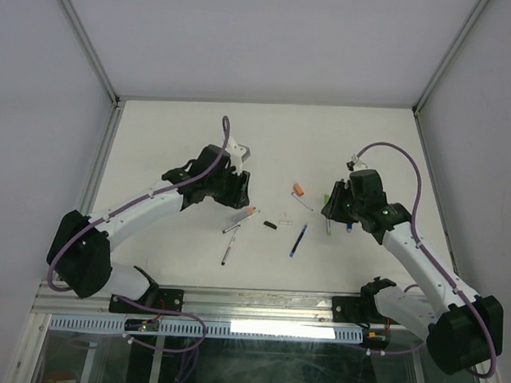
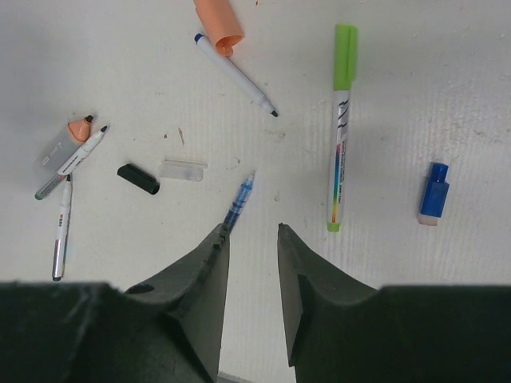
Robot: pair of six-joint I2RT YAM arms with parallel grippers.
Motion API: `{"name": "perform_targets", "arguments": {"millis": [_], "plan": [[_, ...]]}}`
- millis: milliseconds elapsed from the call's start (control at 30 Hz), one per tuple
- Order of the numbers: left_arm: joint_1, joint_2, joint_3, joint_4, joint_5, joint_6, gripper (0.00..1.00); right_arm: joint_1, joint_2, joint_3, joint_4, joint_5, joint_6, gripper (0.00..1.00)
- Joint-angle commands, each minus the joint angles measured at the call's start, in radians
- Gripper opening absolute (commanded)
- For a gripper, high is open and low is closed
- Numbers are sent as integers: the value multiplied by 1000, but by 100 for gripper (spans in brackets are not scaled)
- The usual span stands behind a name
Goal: Insert the pens into the pen caps
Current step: Place the pen at the center of the board.
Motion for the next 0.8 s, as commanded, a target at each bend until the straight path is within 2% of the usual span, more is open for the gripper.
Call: {"name": "perform_targets", "arguments": {"millis": [0, 300, 767], "plan": [[-50, 31, 10, -64, -51, 8, 47, 5, -30, -7, 59, -38, 13, 33], [-135, 75, -19, -155, -111, -106, 47, 6, -66, -46, 60, -47, 9, 33], [-166, 146, -37, -181, -68, -102, 47, 8, -52, -55, 72, -58, -8, 33]]}}
